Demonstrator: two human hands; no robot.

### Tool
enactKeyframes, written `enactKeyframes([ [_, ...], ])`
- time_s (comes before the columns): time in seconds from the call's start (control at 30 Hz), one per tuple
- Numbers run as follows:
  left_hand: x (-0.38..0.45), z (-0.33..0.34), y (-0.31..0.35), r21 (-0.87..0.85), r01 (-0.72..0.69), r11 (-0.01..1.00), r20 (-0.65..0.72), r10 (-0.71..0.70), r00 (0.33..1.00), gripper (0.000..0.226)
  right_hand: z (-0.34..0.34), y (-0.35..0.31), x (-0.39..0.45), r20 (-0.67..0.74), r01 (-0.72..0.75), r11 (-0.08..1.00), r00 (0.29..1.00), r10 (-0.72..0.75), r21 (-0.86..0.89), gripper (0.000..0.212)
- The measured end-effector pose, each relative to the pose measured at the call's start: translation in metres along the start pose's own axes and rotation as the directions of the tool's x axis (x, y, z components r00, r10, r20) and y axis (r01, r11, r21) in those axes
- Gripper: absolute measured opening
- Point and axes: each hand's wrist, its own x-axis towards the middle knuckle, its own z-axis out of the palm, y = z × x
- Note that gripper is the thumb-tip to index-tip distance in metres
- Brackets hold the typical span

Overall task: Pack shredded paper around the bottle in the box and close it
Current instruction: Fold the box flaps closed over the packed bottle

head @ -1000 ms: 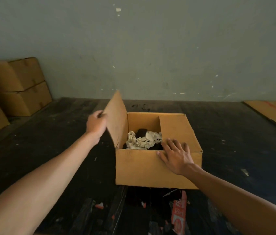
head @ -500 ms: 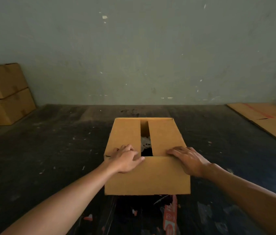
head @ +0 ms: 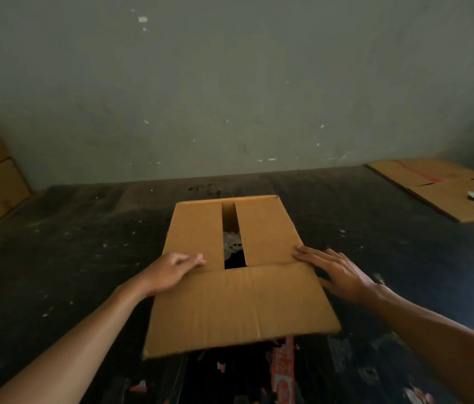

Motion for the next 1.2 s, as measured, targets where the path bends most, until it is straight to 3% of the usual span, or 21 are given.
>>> enactKeyframes([
  [0.1,0.001,-0.018,-0.007,-0.229,0.007,0.973,-0.075,-0.025,0.997,0.057,0.003,-0.009,0.002,-0.160,0.013,0.968,0.987,0.028,0.252,0.045],
  [0.13,0.002,-0.024,-0.010,-0.409,0.019,0.912,-0.084,-0.058,0.995,0.061,0.001,-0.016,0.003,-0.198,-0.020,0.933,0.975,0.098,0.360,0.038],
  [0.2,0.004,-0.035,-0.016,-0.740,0.005,0.673,-0.083,-0.099,0.992,0.070,-0.006,-0.029,0.007,-0.189,-0.101,0.821,0.951,0.246,0.562,0.039],
  [0.23,0.005,-0.040,-0.019,-0.824,-0.020,0.566,-0.089,-0.095,0.991,0.073,-0.011,-0.035,0.010,-0.182,-0.130,0.780,0.937,0.298,0.612,0.042],
  [0.3,0.011,-0.043,-0.026,-0.867,-0.034,0.498,-0.088,-0.086,0.992,0.083,-0.018,-0.038,0.020,-0.159,-0.168,0.721,0.918,0.363,0.672,0.040],
  [0.4,0.031,-0.040,-0.028,-0.817,-0.037,0.575,-0.219,-0.250,0.943,0.092,-0.021,-0.035,0.043,-0.137,-0.199,0.662,0.897,0.419,0.722,0.028],
  [0.47,0.044,-0.036,-0.022,-0.719,-0.058,0.693,-0.399,-0.342,0.851,0.072,-0.019,-0.032,0.060,-0.096,-0.248,0.634,0.885,0.456,0.732,0.040],
  [0.53,0.058,-0.032,-0.018,-0.533,0.030,0.846,-0.500,-0.343,0.795,0.052,-0.017,-0.031,0.076,-0.065,-0.290,0.596,0.863,0.501,0.749,0.061],
  [0.63,0.082,-0.027,-0.015,-0.308,0.176,0.935,-0.439,-0.304,0.845,0.062,-0.016,-0.024,0.100,-0.030,-0.333,0.571,0.846,0.533,0.750,0.081],
  [0.73,0.104,-0.028,-0.020,-0.165,0.251,0.954,-0.363,-0.296,0.884,0.072,-0.023,-0.009,0.129,0.018,-0.362,0.556,0.849,0.529,0.748,0.084],
  [0.8,0.115,-0.024,-0.028,-0.124,0.307,0.943,-0.381,-0.331,0.863,0.075,-0.028,0.003,0.153,0.040,-0.379,0.552,0.848,0.528,0.743,0.080],
  [0.93,0.121,-0.016,-0.036,-0.054,0.402,0.914,-0.445,-0.382,0.810,0.075,-0.035,0.018,0.205,0.113,-0.426,0.443,0.809,0.577,0.788,0.065],
  [1.2,0.122,-0.013,-0.040,-0.032,0.422,0.906,-0.464,-0.387,0.797,0.072,-0.030,0.036,0.281,0.280,-0.571,0.304,0.715,0.640,0.763,0.065],
])
